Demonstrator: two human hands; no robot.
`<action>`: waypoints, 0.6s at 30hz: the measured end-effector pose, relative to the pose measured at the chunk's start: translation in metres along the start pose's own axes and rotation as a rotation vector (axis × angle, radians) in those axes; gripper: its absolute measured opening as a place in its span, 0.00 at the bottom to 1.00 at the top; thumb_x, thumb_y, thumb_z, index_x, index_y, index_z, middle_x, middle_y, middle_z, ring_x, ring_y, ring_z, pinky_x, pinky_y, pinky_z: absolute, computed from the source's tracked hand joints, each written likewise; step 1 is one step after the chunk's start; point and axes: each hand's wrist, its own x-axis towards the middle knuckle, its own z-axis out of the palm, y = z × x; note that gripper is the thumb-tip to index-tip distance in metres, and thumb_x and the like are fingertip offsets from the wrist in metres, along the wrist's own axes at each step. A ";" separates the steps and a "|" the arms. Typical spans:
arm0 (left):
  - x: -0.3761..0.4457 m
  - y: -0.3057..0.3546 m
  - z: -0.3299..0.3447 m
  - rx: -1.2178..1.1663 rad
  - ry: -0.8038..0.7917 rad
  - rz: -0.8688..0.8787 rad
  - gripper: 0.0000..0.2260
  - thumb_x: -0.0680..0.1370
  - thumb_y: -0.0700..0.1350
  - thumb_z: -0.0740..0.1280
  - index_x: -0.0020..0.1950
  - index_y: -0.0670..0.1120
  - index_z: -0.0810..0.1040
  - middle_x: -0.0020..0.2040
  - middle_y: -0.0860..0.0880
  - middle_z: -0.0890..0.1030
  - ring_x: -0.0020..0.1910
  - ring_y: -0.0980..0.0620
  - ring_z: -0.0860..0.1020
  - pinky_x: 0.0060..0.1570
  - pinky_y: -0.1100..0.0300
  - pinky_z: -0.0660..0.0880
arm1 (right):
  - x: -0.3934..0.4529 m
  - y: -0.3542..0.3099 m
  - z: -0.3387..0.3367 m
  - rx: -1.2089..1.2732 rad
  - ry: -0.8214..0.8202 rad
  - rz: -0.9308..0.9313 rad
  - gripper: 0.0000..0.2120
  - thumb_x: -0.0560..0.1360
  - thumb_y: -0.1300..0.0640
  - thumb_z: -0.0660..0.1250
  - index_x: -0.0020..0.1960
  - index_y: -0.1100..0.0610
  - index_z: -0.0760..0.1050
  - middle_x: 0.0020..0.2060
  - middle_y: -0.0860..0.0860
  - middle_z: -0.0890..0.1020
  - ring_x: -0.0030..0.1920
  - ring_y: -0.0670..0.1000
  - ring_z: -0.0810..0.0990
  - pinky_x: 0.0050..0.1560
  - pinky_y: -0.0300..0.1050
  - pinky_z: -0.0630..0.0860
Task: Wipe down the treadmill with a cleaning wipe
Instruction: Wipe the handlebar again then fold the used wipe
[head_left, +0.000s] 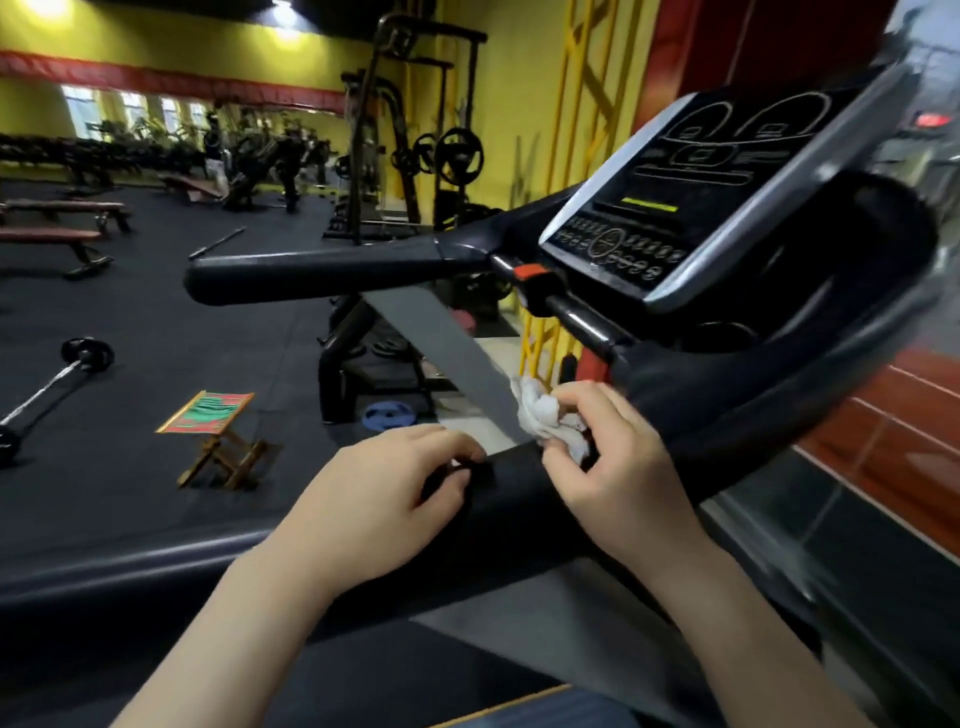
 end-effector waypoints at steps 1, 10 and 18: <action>0.012 0.013 0.007 -0.001 -0.009 0.029 0.14 0.77 0.56 0.56 0.61 0.61 0.72 0.57 0.64 0.76 0.56 0.63 0.74 0.51 0.59 0.74 | 0.001 0.016 -0.015 -0.087 0.043 -0.012 0.13 0.68 0.69 0.67 0.48 0.55 0.75 0.42 0.46 0.75 0.44 0.48 0.74 0.45 0.37 0.72; 0.100 0.075 0.057 -0.026 -0.081 0.044 0.21 0.78 0.63 0.54 0.67 0.59 0.72 0.61 0.59 0.76 0.60 0.55 0.76 0.57 0.54 0.75 | 0.085 0.091 -0.125 -0.638 -0.379 0.032 0.09 0.69 0.58 0.66 0.47 0.48 0.77 0.42 0.45 0.78 0.48 0.50 0.75 0.48 0.48 0.73; 0.143 0.066 0.046 -0.155 -0.375 0.057 0.18 0.76 0.67 0.58 0.63 0.64 0.73 0.57 0.61 0.77 0.53 0.63 0.77 0.59 0.57 0.74 | 0.176 0.161 -0.063 -0.590 -0.830 0.041 0.08 0.73 0.50 0.72 0.51 0.48 0.77 0.45 0.45 0.79 0.47 0.49 0.76 0.45 0.42 0.69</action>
